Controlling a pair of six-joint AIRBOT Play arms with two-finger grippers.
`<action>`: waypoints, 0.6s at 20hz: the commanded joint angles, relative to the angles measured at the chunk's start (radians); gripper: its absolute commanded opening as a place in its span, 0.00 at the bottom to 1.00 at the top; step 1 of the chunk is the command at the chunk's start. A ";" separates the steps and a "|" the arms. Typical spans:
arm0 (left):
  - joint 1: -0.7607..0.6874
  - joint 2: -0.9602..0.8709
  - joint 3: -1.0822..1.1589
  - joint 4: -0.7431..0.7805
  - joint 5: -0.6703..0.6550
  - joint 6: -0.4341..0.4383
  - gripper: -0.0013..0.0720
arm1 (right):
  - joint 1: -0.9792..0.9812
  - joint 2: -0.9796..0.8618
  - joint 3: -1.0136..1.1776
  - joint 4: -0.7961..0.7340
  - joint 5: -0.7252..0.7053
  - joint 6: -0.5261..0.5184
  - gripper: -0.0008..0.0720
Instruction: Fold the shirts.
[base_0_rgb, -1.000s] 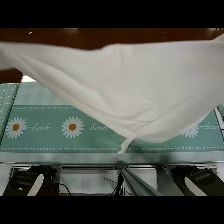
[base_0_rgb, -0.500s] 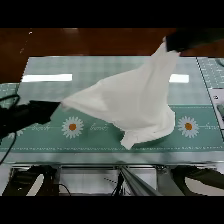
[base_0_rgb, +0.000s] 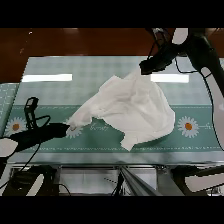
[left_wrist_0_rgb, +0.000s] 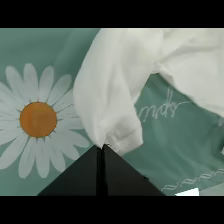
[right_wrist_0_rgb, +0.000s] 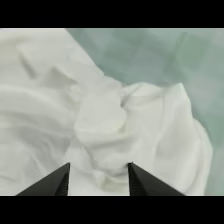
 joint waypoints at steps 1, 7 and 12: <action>0.000 -0.001 -0.064 0.089 0.025 0.009 0.04 | -0.021 0.043 0.001 -0.181 0.164 -0.073 0.63; 0.002 -0.001 -0.071 0.103 0.041 -0.029 0.04 | -0.208 0.132 -0.006 -0.166 0.291 -0.052 0.73; 0.002 -0.001 -0.071 0.103 0.041 -0.029 0.04 | -0.491 0.307 -0.320 -0.024 0.304 -0.034 0.75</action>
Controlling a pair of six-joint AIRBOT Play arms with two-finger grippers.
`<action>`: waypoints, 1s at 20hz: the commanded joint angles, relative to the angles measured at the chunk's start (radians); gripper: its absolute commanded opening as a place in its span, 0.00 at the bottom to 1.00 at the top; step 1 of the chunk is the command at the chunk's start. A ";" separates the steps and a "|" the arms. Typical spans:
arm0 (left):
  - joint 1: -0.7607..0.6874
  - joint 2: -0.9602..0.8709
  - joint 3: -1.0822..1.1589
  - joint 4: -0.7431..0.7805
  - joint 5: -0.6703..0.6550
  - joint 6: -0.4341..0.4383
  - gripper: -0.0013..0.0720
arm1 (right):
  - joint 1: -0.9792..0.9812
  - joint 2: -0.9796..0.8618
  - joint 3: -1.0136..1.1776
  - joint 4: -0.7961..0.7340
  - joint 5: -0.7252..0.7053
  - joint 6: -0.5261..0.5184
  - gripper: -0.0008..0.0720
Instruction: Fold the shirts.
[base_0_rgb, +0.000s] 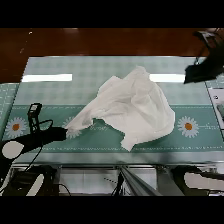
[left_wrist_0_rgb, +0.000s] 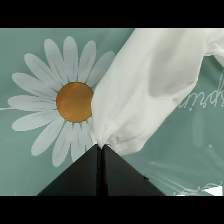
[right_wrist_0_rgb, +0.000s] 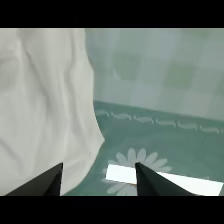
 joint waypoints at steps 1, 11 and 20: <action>0.001 -0.001 -0.002 0.004 0.002 -0.005 0.04 | -0.190 0.171 -0.290 0.084 -0.039 0.006 0.75; 0.001 -0.001 -0.002 0.004 0.002 -0.004 0.04 | -0.412 0.563 -1.194 0.537 -0.454 -0.084 0.84; 0.001 -0.001 -0.002 0.004 0.005 -0.005 0.04 | -0.412 0.562 -1.235 0.545 -0.604 -0.083 0.83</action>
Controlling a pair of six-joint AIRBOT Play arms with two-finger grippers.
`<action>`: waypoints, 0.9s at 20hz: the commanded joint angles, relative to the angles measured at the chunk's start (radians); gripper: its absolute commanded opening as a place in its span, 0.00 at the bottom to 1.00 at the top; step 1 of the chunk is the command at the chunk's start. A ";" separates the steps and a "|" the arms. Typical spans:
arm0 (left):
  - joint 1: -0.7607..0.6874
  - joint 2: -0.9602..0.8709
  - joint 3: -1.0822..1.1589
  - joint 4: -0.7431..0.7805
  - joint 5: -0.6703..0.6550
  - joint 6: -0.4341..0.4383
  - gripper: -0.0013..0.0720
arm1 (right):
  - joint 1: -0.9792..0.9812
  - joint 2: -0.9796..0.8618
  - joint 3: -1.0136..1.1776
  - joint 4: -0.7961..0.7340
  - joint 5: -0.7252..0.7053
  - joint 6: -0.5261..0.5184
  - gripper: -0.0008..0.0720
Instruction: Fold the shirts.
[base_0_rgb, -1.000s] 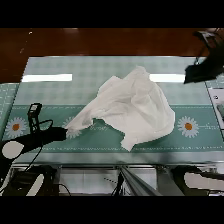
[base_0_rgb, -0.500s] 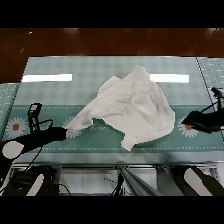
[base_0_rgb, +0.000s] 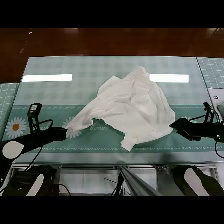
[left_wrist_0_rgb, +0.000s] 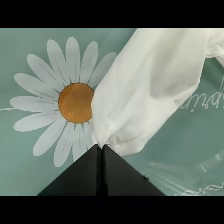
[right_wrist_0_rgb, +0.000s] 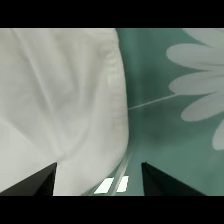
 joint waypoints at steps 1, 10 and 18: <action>0.001 -0.001 0.000 0.000 0.000 0.000 0.04 | -0.001 0.002 -0.013 0.012 -0.073 -0.001 0.83; 0.001 -0.001 0.000 0.000 0.001 0.000 0.04 | 0.169 -0.238 -0.012 0.124 -0.197 -0.006 0.79; 0.001 0.002 0.205 -0.023 0.173 -0.018 0.04 | 0.285 -0.137 0.192 0.116 -0.050 -0.064 0.07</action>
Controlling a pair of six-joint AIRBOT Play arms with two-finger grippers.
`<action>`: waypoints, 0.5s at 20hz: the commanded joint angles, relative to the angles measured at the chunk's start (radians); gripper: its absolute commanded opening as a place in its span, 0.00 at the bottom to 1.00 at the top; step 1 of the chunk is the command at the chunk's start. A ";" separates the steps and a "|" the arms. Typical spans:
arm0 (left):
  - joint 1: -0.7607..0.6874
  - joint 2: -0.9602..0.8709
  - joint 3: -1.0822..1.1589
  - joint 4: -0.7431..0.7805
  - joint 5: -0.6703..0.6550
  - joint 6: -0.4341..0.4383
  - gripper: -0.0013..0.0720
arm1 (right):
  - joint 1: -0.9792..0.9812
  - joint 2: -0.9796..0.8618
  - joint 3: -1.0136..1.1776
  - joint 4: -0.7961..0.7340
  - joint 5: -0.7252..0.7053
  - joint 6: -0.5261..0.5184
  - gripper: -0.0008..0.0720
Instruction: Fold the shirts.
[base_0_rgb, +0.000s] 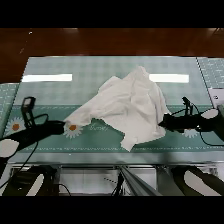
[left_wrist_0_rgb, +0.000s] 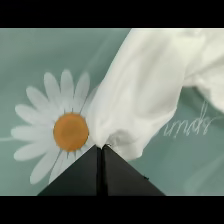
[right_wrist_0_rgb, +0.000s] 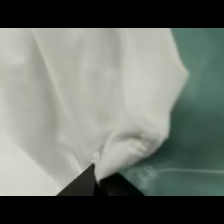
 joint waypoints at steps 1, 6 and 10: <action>0.001 0.000 0.183 -0.007 0.152 -0.008 0.04 | 0.016 0.163 0.182 0.055 0.125 -0.028 0.07; 0.001 0.000 0.588 0.018 0.306 -0.003 0.04 | 0.016 0.418 0.631 0.047 0.084 0.041 0.07; 0.001 0.000 0.857 0.047 0.328 0.061 0.04 | 0.016 0.441 0.962 0.019 0.076 0.122 0.07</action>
